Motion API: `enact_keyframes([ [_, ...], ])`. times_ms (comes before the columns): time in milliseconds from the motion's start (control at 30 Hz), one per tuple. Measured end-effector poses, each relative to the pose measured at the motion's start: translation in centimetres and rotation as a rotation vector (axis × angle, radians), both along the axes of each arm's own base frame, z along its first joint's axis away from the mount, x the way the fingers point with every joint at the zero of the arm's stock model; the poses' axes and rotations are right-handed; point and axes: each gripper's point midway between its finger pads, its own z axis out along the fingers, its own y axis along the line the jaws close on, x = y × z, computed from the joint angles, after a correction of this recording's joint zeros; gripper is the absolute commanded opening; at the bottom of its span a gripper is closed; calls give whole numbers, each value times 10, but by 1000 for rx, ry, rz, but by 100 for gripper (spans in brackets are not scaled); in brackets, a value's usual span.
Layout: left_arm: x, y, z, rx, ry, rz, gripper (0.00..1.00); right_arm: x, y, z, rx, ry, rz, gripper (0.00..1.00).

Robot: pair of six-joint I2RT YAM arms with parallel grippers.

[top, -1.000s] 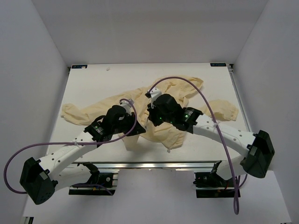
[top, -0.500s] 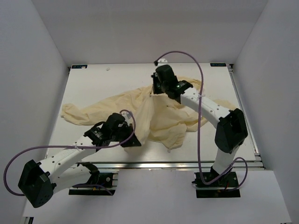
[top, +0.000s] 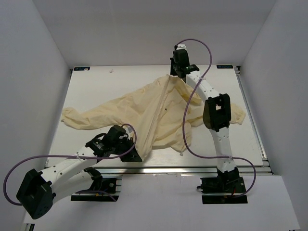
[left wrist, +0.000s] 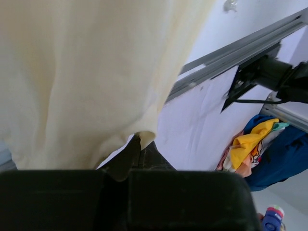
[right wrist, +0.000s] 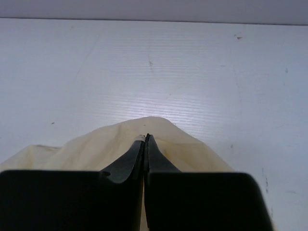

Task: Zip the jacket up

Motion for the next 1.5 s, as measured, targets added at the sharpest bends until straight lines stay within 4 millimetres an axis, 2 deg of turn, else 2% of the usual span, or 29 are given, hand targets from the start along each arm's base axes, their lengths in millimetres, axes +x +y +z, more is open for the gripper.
enact_keyframes([
  [67, 7, -4, 4, -21, -30, 8, 0, 13, -2, -25, -4, 23, 0, 0],
  [200, 13, -7, 3, -39, -58, 11, 0, 25, -10, -69, -10, 70, 2, 0],
  [300, 17, -5, 1, -36, -73, 26, 0, 32, -9, -84, 11, 68, 19, 0],
  [367, 19, -4, 1, -30, -81, 31, 0, 36, -1, -84, 38, 52, 56, 0],
  [400, 19, -4, 2, -22, -83, 31, 22, 38, 5, -80, 59, 35, 85, 0],
  [433, 21, -3, 1, -8, -84, 27, 32, 40, 12, -75, 78, 15, 112, 0],
  [467, 18, -2, 2, 13, -61, 15, 50, 47, 16, -66, 93, -37, 129, 8],
  [500, 11, 0, 0, 41, -27, -16, 72, 56, 16, -54, 112, -94, 135, 31],
  [533, 5, 2, -5, 77, 9, -43, 98, 62, 12, -43, 127, -141, 142, 43],
  [567, -1, 4, -9, 115, 47, -66, 98, 66, 4, -34, 130, -171, 150, 58],
  [600, -3, 7, -12, 150, 73, -83, 98, 68, -4, -25, 131, -188, 156, 89],
  [667, 5, 8, -10, 223, 85, -104, 98, 64, -22, -6, 123, -204, 166, 89],
  [700, 16, 7, -3, 259, 59, -106, 98, 59, -32, 4, 118, -204, 163, 89],
  [800, 66, -7, 35, 264, -103, -70, 98, 29, -54, 41, 117, -193, 139, 89],
  [900, 109, -19, 77, 194, -294, 3, 98, -36, -64, 74, 141, -159, 140, 89],
  [967, 127, -20, 95, 158, -386, 45, 98, -85, -65, 84, 179, -134, 159, 89],
  [1000, 136, -19, 101, 153, -420, 68, 98, -110, -66, 83, 199, -109, 167, 89],
  [1067, 153, -19, 110, 162, -458, 101, 98, -156, -66, 66, 236, -53, 182, 89],
  [1100, 166, -22, 116, 164, -480, 113, 98, -179, -67, 49, 250, -3, 183, 89],
  [1133, 181, -27, 120, 168, -502, 124, 98, -198, -67, 28, 255, 49, 183, 89],
  [1200, 214, -38, 126, 176, -547, 145, 98, -238, -72, -26, 257, 192, 161, 89],
  [1267, 244, -47, 122, 190, -582, 159, 98, -278, -79, -80, 242, 355, 136, 89],
  [1300, 256, -50, 117, 197, -595, 163, 98, -294, -82, -98, 232, 421, 125, 89],
  [1367, 277, -55, 99, 218, -589, 161, 98, -319, -85, -121, 217, 512, 119, 89],
  [1433, 295, -62, 81, 231, -573, 153, 98, -326, -81, -124, 220, 530, 132, 89],
  [1500, 315, -70, 58, 249, -555, 148, 98, -324, -71, -120, 238, 509, 164, 81],
])
